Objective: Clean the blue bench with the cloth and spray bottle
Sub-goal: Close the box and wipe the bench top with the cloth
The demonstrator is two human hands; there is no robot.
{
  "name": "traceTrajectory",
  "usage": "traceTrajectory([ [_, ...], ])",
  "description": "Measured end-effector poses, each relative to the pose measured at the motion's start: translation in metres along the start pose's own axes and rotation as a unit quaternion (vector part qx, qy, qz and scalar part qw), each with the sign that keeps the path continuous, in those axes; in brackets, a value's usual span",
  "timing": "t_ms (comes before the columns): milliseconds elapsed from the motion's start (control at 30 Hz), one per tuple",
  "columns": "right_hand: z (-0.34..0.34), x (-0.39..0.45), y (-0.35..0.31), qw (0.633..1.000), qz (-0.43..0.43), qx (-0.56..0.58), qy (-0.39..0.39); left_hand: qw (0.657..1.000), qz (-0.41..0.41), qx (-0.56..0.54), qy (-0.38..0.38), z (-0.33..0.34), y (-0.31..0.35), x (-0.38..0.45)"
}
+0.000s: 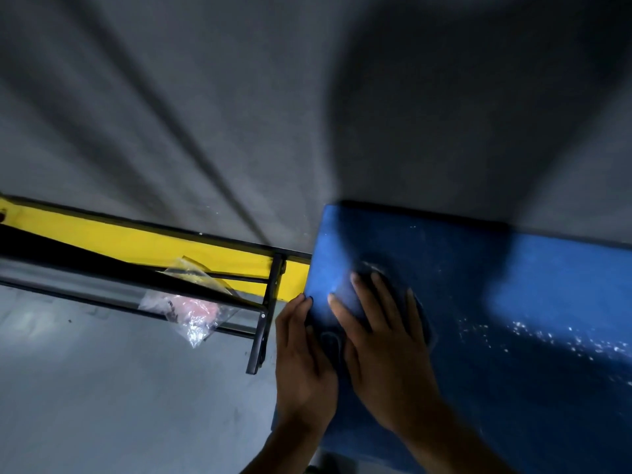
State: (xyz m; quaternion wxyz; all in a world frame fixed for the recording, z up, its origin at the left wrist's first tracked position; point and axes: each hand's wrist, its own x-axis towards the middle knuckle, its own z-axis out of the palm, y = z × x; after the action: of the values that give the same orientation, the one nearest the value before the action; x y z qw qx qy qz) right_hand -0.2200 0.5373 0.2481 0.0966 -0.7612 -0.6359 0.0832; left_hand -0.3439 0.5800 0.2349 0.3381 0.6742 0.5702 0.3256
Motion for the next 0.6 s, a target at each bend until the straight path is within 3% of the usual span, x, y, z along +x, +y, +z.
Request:
traceTrajectory([
  [133,-0.007,0.069,0.009,0.997,-0.063,-0.02,-0.029,1.0,0.02,0.014,-0.001,0.0,0.003,0.001],
  [300,-0.017,0.122,0.022,0.994,-0.085,-0.047,-0.047,0.998,-0.018,0.052,-0.028,0.002,-0.002,-0.001],
  [600,-0.024,0.07,0.064,0.997,0.065,-0.021,0.034,0.996,-0.033,0.073,-0.048,0.002,-0.001,0.0],
])
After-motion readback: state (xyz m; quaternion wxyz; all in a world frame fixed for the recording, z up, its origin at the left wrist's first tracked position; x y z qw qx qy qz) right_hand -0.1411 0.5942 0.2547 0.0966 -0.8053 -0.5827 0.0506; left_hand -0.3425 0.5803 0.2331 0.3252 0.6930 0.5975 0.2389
